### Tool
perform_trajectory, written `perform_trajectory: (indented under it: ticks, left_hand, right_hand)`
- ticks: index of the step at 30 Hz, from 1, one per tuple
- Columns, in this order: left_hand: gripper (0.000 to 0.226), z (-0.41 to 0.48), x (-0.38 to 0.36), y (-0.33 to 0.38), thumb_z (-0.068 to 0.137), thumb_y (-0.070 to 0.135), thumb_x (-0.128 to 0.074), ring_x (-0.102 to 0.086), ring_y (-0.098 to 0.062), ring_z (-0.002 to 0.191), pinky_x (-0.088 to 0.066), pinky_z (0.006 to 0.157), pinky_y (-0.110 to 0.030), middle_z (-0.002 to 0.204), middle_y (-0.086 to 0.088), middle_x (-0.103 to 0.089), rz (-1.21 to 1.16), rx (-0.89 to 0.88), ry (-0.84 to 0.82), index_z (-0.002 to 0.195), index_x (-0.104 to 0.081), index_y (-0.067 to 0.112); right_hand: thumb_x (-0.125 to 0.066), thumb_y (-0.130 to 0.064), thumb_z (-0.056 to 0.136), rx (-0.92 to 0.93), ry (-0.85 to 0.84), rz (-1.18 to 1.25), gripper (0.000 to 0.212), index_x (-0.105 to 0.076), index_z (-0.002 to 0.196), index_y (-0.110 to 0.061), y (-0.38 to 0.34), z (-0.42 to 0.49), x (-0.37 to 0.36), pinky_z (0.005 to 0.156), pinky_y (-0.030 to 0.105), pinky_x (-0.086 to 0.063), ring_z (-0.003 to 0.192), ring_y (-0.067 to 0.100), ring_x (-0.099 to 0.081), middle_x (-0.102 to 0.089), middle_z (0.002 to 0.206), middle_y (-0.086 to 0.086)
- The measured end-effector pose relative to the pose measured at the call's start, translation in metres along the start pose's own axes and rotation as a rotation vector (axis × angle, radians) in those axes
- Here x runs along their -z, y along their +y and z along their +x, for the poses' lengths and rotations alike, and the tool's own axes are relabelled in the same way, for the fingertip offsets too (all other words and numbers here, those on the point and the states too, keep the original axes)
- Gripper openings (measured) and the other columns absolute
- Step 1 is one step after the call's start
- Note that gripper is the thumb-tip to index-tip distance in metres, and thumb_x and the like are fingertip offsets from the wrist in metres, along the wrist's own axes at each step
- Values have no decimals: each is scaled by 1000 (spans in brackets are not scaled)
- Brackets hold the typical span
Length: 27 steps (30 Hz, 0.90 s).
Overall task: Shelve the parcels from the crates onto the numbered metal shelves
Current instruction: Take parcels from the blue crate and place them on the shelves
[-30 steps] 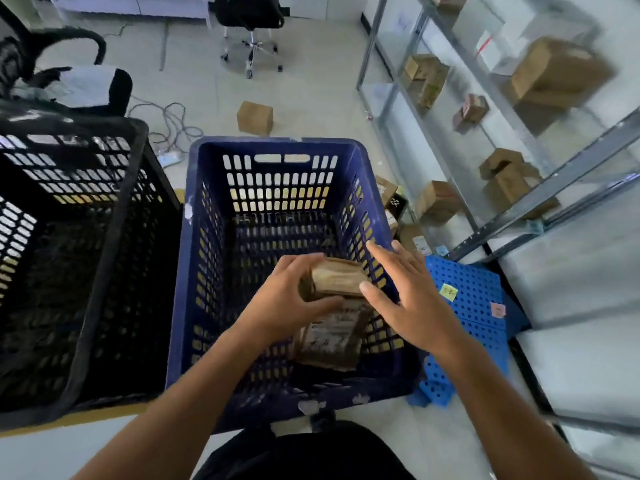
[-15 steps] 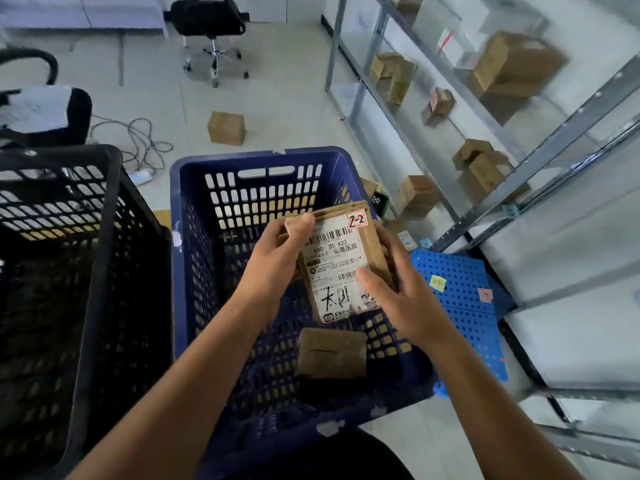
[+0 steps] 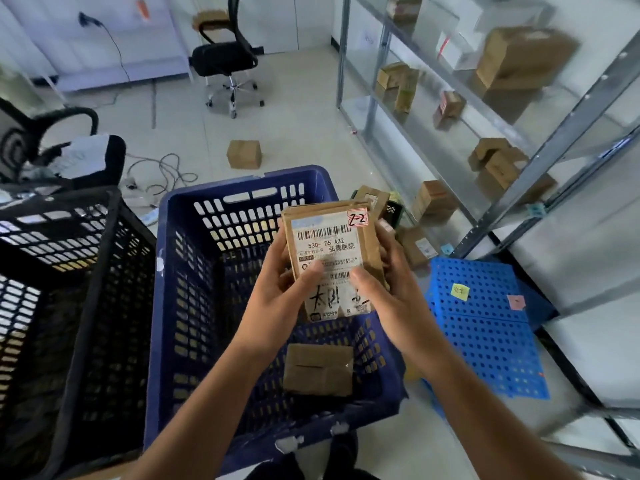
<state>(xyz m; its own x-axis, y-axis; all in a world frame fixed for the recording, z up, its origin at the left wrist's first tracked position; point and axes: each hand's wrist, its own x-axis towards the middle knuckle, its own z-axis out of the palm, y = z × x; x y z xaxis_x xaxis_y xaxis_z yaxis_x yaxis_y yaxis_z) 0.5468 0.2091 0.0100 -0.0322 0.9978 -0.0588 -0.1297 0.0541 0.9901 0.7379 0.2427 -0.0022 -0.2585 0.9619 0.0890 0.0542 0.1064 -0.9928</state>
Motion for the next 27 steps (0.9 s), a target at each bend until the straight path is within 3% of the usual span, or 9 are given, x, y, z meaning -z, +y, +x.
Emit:
perform_trajectory:
  ticks: [4, 8, 12, 15, 17, 19, 22, 27]
  left_hand:
    - [59, -2, -15, 4, 102, 29, -61, -65, -24, 123, -60, 93, -40, 139, -2, -64, 54, -36, -63, 156, -37, 33]
    - [61, -6, -31, 8, 104, 31, -58, -64, -22, 127, -58, 97, -43, 140, 1, -64, 77, -52, -206, 159, -31, 36]
    - [62, -12, -45, 10, 99, 49, -53, -59, -12, 131, -57, 100, -37, 144, 5, -61, 100, -48, -381, 158, -33, 42]
    - [55, -24, -52, 5, 96, 65, -49, -47, -17, 143, -46, 113, -48, 156, -1, -48, 330, -79, -399, 148, -39, 55]
    - [60, -33, -57, -4, 95, 63, -49, -29, -23, 153, -32, 121, -56, 164, -1, -36, 579, -146, -429, 153, -36, 49]
    - [62, -45, -67, -15, 98, 53, -54, -12, -20, 157, -17, 127, -52, 168, 6, -26, 724, -236, -480, 156, -35, 41]
    - [63, -73, -94, -30, 99, 48, -57, -10, -26, 158, -12, 127, -52, 169, 1, -25, 841, -368, -629, 157, -39, 28]
    - [72, -142, -144, -43, 95, 66, -44, 8, -24, 159, 4, 127, -47, 172, 10, -10, 935, -469, -926, 160, -26, 40]
  right_hand:
    - [-70, -52, 93, -52, 37, 17, 71, -33, 154, -54, -8, -15, 9, 100, 47, -58, 128, 15, -65, -63, 144, -11]
    - [-68, -48, 95, -60, 164, 17, 67, -34, 153, -50, -20, -45, 20, 89, 30, -62, 121, 7, -68, -66, 135, -20]
    - [-71, -58, 87, -92, 422, 2, 69, -38, 148, -57, -24, -92, 28, 85, 39, -65, 116, 10, -71, -68, 130, -18]
    - [-72, -58, 84, -119, 631, 14, 66, -43, 143, -61, -24, -138, 27, 88, 41, -63, 116, 15, -71, -69, 132, -9]
    - [-73, -52, 87, -123, 782, 38, 64, -46, 145, -54, -22, -173, 21, 85, 36, -64, 116, 16, -72, -70, 132, -5]
    - [-72, -43, 91, -127, 934, 50, 61, -47, 147, -46, -21, -212, 12, 85, 36, -64, 114, 15, -73, -72, 129, -5]
    - [-69, -37, 91, -147, 1130, 57, 59, -48, 145, -44, -25, -271, -3, 84, 43, -65, 110, 17, -75, -73, 125, -5]
    - [-68, -40, 89, -163, 1365, 10, 59, -48, 144, -46, -50, -370, -19, 75, 35, -65, 108, 15, -75, -73, 121, -10]
